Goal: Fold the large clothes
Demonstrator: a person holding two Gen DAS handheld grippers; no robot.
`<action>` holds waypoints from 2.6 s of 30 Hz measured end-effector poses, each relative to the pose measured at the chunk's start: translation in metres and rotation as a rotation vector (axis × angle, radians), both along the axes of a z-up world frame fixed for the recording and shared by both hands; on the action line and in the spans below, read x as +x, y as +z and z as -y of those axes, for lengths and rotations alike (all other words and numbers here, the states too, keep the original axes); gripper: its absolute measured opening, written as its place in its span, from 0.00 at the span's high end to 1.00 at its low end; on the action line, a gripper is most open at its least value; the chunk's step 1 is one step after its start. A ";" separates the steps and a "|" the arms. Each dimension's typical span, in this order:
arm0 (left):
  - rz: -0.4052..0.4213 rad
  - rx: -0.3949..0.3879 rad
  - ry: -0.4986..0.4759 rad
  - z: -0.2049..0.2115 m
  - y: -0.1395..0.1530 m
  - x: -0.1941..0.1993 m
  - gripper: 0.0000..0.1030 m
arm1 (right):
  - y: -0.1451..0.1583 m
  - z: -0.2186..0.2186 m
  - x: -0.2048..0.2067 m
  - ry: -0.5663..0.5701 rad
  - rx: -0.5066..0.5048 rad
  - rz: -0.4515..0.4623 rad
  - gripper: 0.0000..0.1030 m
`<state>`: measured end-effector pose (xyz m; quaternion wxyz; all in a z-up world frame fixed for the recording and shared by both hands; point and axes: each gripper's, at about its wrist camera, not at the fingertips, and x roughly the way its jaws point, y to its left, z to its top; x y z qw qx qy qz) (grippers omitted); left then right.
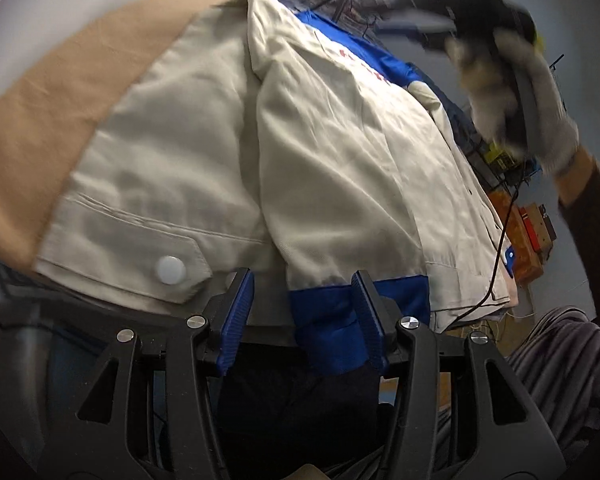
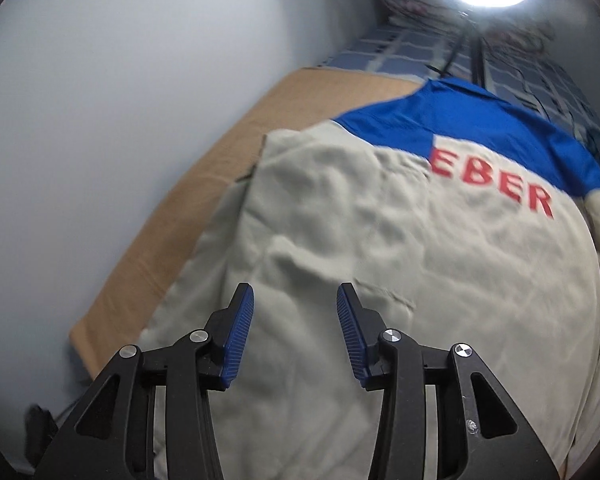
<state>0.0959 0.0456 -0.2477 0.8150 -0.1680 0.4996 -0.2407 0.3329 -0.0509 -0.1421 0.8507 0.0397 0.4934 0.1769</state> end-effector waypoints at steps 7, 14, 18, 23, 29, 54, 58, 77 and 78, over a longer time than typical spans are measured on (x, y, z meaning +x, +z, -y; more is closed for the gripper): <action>0.010 -0.011 -0.006 0.005 -0.002 0.006 0.72 | -0.008 -0.046 0.066 0.015 -0.002 -0.016 0.59; 0.047 -0.022 -0.014 0.002 0.003 0.009 0.95 | -0.028 -0.091 0.128 0.016 -0.114 -0.020 0.59; 0.066 -0.045 -0.003 -0.004 0.011 0.010 0.96 | -0.048 -0.111 0.153 0.031 -0.271 -0.025 0.59; 0.067 -0.090 0.004 -0.009 0.015 0.009 0.97 | -0.069 -0.124 0.167 0.048 -0.462 -0.017 0.60; 0.023 -0.079 0.012 -0.005 0.002 0.012 0.76 | -0.074 -0.126 0.169 0.062 -0.522 -0.011 0.84; 0.064 0.084 0.216 -0.082 -0.004 0.020 0.98 | -0.091 -0.154 0.212 0.035 -0.382 -0.037 0.86; 0.073 0.089 0.221 -0.082 0.001 0.018 0.92 | -0.067 -0.134 0.205 0.054 -0.245 -0.010 0.81; 0.092 0.075 0.240 -0.083 0.005 0.002 0.66 | -0.092 -0.104 0.075 0.108 -0.222 0.043 0.67; 0.098 0.061 0.246 -0.092 0.008 0.000 0.59 | -0.084 -0.103 0.068 0.117 -0.189 0.045 0.67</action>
